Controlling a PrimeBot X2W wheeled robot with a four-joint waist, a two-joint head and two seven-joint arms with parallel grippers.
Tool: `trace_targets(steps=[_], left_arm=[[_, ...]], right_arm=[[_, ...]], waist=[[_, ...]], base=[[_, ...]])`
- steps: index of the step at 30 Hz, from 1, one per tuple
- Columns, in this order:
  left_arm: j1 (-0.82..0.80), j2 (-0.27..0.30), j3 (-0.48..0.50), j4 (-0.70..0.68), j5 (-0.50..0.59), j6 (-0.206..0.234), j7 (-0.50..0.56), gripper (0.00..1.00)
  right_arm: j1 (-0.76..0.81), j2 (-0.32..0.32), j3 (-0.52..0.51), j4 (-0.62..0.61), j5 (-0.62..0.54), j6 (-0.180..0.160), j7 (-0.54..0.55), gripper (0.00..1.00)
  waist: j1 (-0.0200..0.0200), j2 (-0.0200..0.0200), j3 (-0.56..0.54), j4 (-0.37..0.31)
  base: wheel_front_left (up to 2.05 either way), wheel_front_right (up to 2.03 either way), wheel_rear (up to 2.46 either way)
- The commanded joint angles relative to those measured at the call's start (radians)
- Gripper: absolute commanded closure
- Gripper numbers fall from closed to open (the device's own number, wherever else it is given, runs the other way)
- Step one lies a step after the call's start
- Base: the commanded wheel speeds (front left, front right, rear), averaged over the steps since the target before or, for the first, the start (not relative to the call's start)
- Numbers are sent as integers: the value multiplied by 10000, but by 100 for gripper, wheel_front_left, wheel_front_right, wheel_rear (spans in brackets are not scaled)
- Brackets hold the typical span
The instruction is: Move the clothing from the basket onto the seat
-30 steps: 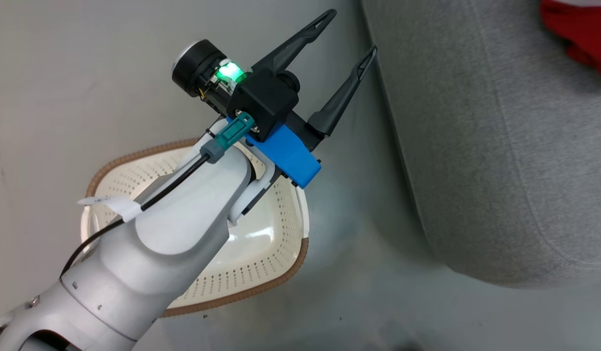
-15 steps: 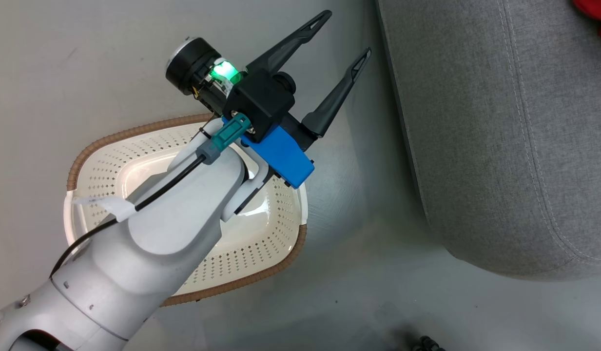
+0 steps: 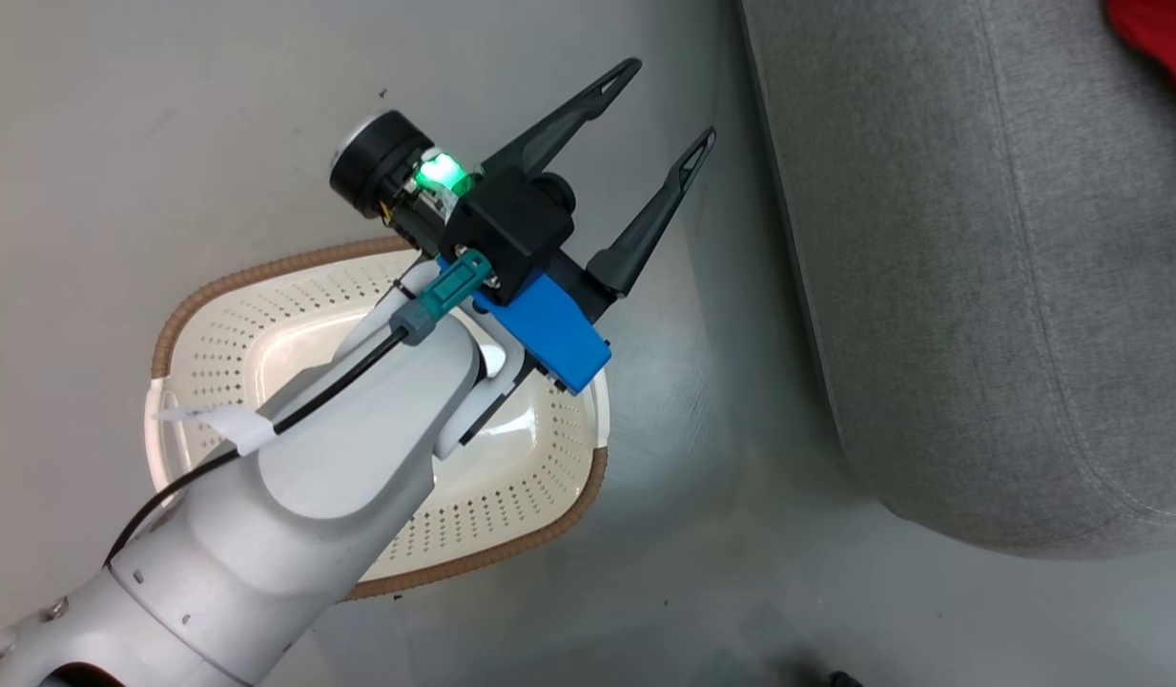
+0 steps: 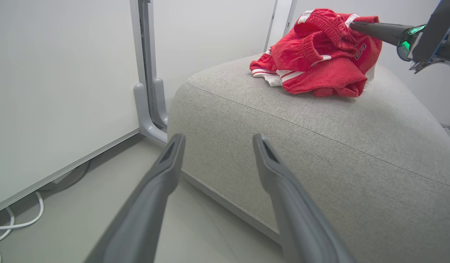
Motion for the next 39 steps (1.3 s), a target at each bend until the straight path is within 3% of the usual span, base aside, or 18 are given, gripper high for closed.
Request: trace_targets(steps=[1, 2, 16, 21, 31, 39], left_arm=[[85, 33, -11, 35, -40, 50, -30, 0], [123, 21, -3, 43, -68, 63, -41, 0], [1841, -54, 804, 105, -514, 319, -207, 0], [2890, 45, 1888, -568, -216, 606, -204, 0], [4872, 88, 4235, -1497, 578, 769, -205, 0], [6244, -248, 6003, -1986, 1319, 537, -204, 0]], right_arm=[[194, 91, -122, -97, 1, 2, -3, 15], [336, 182, -192, -158, -13, 2, -3, 0], [2951, 1539, -187, -2453, -909, 2, -3, 0], [3643, 1982, 348, -3348, -1065, 2, -5, 0], [4544, 2547, 1420, -4034, -1200, 3, -3, 0], [5061, 2834, 1653, -4100, -1284, 2, -3, 0]], waist=[[-1, 0, -133, -23], [-1, 0, -223, -31], [-1, 0, -2651, -47], [-1, 0, -3466, 231], [-1, 0, -4652, 1007], [-1, 0, -5314, 1663]], base=[[0, 0, 0], [0, 0, 0], [0, 0, 0], [0, 0, 0], [0, 0, 0], [0, 0, 0]])
